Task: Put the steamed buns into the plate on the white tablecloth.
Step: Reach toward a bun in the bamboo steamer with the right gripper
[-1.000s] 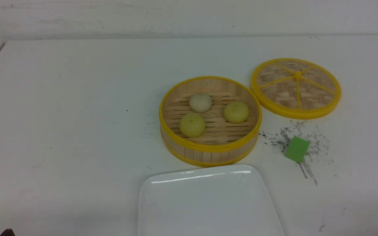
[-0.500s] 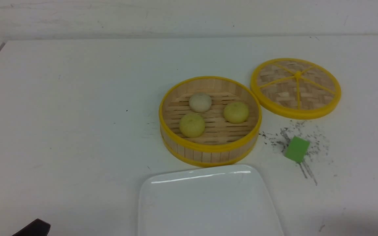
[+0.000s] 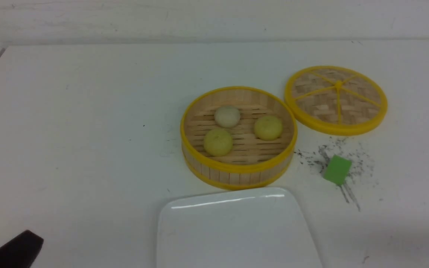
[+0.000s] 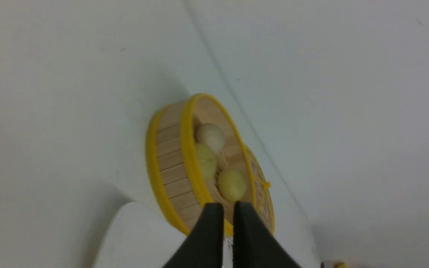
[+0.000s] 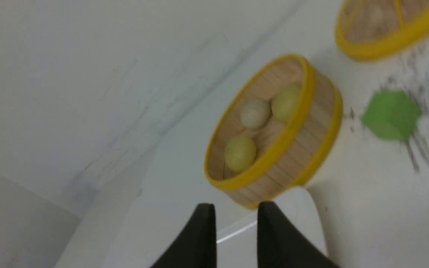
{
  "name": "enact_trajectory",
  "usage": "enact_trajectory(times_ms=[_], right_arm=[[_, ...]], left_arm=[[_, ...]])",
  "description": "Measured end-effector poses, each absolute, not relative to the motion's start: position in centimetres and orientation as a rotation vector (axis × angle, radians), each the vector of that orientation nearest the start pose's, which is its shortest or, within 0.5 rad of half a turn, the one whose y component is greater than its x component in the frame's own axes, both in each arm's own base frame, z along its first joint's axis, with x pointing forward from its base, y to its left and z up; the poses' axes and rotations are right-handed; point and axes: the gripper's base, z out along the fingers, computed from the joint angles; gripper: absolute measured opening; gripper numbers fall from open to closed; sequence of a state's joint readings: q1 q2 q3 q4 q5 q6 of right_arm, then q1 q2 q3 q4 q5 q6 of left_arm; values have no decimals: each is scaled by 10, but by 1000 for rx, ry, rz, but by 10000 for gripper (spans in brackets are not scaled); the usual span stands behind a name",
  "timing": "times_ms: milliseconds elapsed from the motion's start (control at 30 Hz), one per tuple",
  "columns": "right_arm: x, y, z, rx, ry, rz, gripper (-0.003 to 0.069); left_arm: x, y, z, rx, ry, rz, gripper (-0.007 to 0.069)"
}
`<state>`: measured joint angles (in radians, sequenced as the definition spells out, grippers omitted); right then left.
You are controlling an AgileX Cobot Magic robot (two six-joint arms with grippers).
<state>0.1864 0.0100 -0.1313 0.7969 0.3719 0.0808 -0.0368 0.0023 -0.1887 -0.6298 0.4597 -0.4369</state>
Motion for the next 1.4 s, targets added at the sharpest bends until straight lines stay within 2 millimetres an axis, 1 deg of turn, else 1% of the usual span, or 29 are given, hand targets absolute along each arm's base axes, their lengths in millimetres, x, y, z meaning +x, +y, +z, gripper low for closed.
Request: enact_trajectory(times_ms=[33,67,100,133,167,200,233,300,333,367,467,533,567,600,667,700,833,900,933,967,1000,1033,1067,1133,1167,1200,1233,1333,1400], right_arm=[[41,31,242,302,1692,940,132],[43,32,245,284,1706,917,115],[46,32,261,204,1771,824,34],[48,32,263,180,1790,780,26],[54,33,269,129,1919,696,-8],[60,33,271,110,2046,636,-11],[66,32,271,96,2140,567,-11],[79,30,272,98,2340,461,-10],[85,30,273,100,2385,426,-9],[96,29,273,96,2498,358,-8],[121,35,276,40,2602,329,-8],[136,43,275,-52,2629,387,-6],[144,48,273,-100,2637,427,-5],[145,48,274,-100,2633,427,-4],[160,61,271,-229,2613,550,4],[168,67,269,-266,2616,601,10],[197,92,265,-414,2583,792,59],[209,105,267,-488,2550,829,85],[218,114,267,-519,2540,829,101],[229,122,271,-544,2517,815,117],[239,129,270,-567,2514,797,132],[241,129,272,-568,2504,790,135],[257,138,273,-620,2494,740,156],[281,150,273,-682,2493,664,190],[294,154,271,-690,2497,614,210],[312,160,269,-684,2498,570,244],[320,161,268,-676,2501,544,259],[354,169,262,-678,2495,457,336],[369,173,258,-694,2483,413,371]], left_arm=[[38,-26,252,-602,1687,-972,20],[37,-27,259,-584,1696,-963,15],[40,-29,269,-548,1812,-909,2],[39,-29,270,-539,1819,-904,2],[44,-30,278,-521,1940,-844,2],[49,-31,279,-514,2056,-794,2],[52,-31,281,-504,2123,-760,2],[63,-30,280,-468,2294,-674,2],[65,-30,280,-455,2324,-656,2],[73,-30,278,-403,2423,-598,2],[90,-31,272,-299,2558,-546,2],[104,-33,265,-241,2636,-544,2],[107,-34,262,-218,2658,-545,4],[109,-34,261,-207,2668,-543,4],[118,-36,255,-159,2713,-558,17],[121,-37,253,-150,2725,-565,22],[132,-38,243,-147,2793,-575,63],[134,-38,240,-150,2813,-574,83],[136,-38,239,-152,2820,-574,95],[137,-38,238,-155,2819,-572,109],[138,-38,238,-155,2816,-570,123],[138,-38,238,-157,2815,-570,129],[139,-37,238,-157,2810,-568,146],[139,-37,238,-158,2808,-567,172],[139,-37,238,-157,2807,-567,183],[139,-37,239,-157,2808,-567,197],[139,-37,239,-156,2811,-568,204],[138,-38,239,-154,2817,-570,216],[138,-38,239,-154,2817,-571,223]])
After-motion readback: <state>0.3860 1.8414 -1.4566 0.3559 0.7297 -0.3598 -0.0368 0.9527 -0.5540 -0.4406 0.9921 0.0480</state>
